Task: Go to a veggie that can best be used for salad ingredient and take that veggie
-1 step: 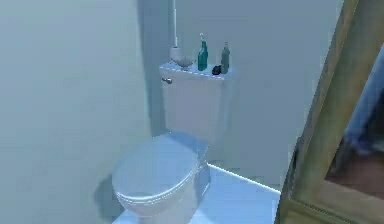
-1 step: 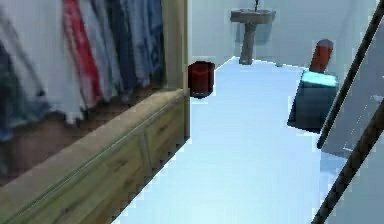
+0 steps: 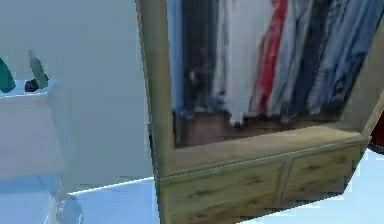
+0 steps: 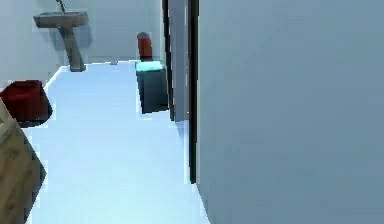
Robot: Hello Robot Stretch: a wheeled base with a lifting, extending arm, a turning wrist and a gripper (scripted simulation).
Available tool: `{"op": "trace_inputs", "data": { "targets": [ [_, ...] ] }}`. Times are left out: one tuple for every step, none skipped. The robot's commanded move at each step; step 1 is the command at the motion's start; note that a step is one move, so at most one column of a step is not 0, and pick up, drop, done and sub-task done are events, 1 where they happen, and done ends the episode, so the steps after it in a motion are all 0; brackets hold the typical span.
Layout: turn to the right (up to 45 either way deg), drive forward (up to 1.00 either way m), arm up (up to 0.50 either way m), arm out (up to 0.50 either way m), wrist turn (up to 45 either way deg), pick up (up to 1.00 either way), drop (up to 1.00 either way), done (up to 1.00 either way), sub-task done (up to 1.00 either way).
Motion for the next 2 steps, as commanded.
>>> {"op": "trace_inputs", "data": {
  "targets": [
    [45.0, 0.0, 0.0, 0.0, 0.0, 0.0, 0.0, 0.0, 0.0],
    [27.0, 0.0, 0.0, 0.0, 0.0, 0.0, 0.0, 0.0, 0.0]
  ]
}}
